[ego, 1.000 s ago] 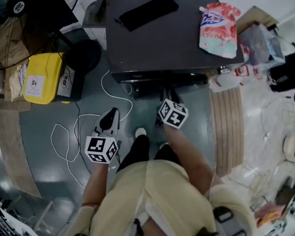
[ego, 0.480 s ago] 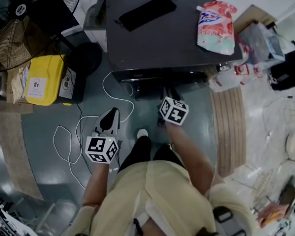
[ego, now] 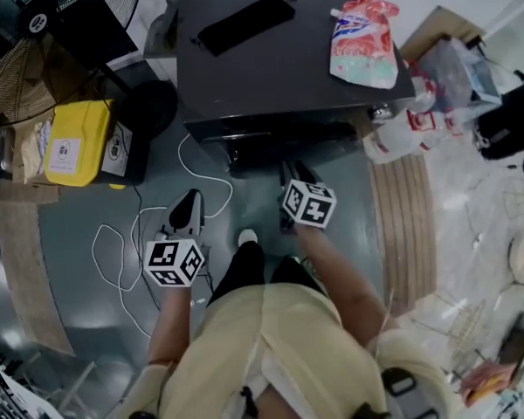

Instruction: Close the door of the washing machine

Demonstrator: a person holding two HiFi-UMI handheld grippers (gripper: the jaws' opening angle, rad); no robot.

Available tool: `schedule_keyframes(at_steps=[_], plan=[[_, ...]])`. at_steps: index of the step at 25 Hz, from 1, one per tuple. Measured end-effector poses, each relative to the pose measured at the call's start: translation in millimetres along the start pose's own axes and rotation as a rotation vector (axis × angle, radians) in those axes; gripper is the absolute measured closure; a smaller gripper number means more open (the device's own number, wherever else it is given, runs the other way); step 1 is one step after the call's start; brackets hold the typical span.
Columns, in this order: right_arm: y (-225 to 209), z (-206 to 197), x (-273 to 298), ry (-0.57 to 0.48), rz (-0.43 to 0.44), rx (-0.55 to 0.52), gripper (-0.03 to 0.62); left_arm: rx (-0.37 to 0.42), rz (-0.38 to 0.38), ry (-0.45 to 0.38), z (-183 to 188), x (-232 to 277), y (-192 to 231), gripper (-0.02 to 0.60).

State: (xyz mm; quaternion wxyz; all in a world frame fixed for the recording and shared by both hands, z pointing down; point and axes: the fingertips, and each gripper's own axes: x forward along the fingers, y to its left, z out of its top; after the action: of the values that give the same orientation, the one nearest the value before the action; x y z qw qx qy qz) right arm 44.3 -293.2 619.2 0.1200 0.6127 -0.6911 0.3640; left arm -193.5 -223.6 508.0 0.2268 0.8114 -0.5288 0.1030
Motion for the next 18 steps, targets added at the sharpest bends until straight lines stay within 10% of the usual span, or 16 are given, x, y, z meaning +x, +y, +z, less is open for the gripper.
schedule_keyframes(at_steps=[18], plan=[[2, 19, -111, -0.088, 0.202, -0.094, 0.5, -0.03, -0.049, -0.008, -11, -15, -80, 0.576]])
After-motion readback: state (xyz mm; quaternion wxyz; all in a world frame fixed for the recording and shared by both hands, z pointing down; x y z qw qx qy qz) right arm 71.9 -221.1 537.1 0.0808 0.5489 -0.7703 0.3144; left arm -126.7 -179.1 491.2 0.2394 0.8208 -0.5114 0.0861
